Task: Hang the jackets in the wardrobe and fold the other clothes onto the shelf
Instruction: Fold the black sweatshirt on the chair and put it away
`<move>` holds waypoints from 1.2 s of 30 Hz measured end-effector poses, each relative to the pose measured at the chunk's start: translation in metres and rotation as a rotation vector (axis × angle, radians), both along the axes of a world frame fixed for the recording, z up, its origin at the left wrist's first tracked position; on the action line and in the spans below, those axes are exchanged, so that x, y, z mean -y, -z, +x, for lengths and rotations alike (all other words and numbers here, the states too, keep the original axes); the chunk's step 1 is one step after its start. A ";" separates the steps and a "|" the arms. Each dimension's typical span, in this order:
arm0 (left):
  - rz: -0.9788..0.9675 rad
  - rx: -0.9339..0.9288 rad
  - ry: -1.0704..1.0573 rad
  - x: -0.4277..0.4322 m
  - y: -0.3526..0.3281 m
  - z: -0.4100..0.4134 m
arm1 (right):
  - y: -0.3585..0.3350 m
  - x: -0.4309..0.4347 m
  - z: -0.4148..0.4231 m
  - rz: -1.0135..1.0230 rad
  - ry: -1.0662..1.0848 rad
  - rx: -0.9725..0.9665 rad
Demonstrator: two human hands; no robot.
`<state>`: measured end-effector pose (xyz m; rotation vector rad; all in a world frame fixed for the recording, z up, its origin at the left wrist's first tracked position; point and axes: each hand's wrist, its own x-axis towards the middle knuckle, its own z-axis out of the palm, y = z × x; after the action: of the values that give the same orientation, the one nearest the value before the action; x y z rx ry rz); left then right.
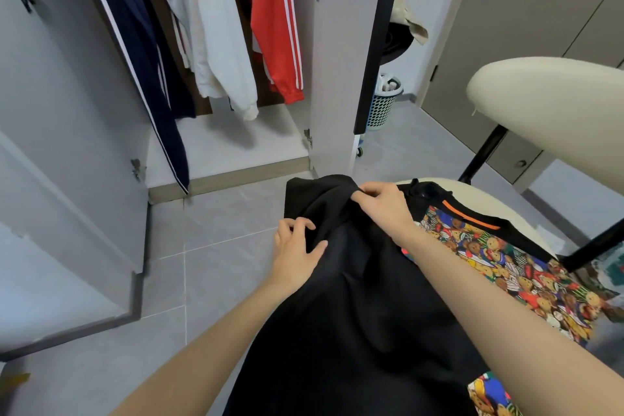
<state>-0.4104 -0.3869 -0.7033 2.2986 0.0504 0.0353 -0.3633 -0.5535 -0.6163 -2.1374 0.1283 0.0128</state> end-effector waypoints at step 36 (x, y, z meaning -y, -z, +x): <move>-1.430 -0.820 -0.022 0.099 -0.185 -0.038 | -0.054 0.077 -0.188 -0.062 -0.076 0.055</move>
<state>-0.4485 -0.4860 -0.5187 0.7673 0.3805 -0.6995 -0.5516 -0.6300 -0.5628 -2.2013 0.0155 -0.0061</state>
